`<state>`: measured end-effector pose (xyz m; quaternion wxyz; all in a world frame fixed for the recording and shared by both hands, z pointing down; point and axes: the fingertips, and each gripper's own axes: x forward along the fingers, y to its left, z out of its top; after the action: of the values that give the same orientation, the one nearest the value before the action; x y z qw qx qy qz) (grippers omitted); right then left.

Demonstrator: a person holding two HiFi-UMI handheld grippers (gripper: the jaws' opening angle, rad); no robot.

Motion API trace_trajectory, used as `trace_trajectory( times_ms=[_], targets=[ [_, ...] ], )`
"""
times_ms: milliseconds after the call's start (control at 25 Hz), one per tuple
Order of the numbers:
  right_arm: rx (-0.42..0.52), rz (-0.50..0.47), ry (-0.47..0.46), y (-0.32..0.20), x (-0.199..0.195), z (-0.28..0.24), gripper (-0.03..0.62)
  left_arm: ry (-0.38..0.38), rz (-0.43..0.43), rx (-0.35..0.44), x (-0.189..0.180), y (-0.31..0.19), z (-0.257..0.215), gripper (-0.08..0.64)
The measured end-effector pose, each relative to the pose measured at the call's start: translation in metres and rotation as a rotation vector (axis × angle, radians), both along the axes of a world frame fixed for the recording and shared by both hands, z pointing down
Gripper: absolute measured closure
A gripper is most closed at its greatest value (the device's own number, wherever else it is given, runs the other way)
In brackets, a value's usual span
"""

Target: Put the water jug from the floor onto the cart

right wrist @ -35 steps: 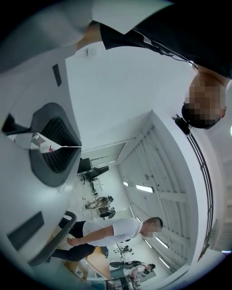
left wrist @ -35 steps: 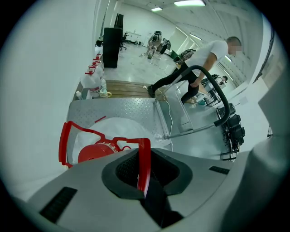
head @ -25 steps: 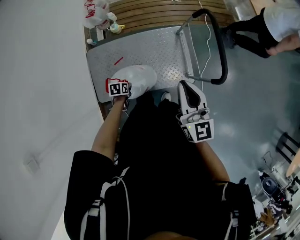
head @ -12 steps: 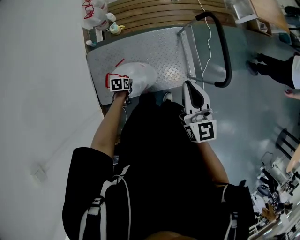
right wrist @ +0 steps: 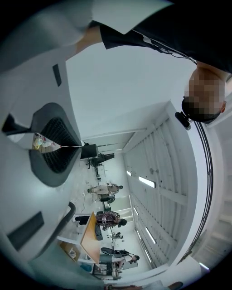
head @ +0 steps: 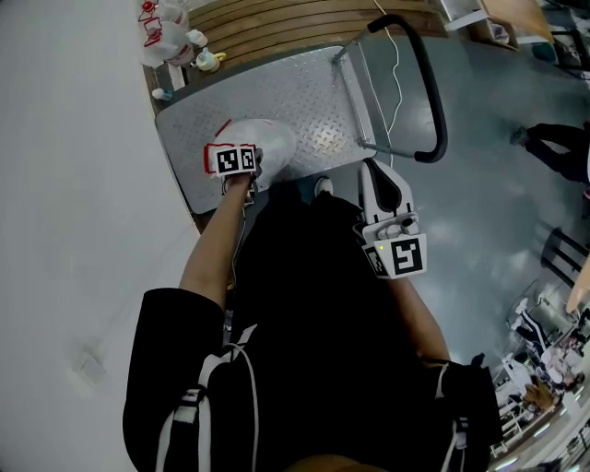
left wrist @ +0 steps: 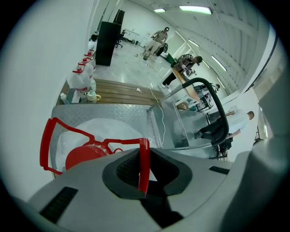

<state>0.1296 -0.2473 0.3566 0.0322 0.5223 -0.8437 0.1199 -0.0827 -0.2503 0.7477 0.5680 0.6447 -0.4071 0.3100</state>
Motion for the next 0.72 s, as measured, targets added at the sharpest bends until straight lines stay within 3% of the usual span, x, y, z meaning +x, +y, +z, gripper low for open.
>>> trace_trajectory(
  times_ms=[320, 520, 720],
  targets=[
    [-0.015, 0.04, 0.011, 0.005, 0.014, 0.002, 0.572, 0.092, 0.06, -0.063, 0.037, 0.008, 0.005, 0.501],
    [-0.055, 0.022, -0.008, 0.009, 0.014, 0.01, 0.572, 0.173, 0.047, -0.044, 0.054, 0.003, -0.003, 0.5],
    [-0.06, 0.019, -0.005, 0.005, 0.024, 0.014, 0.572, 0.184, 0.064, -0.019, 0.068, -0.004, -0.006, 0.5]
  ],
)
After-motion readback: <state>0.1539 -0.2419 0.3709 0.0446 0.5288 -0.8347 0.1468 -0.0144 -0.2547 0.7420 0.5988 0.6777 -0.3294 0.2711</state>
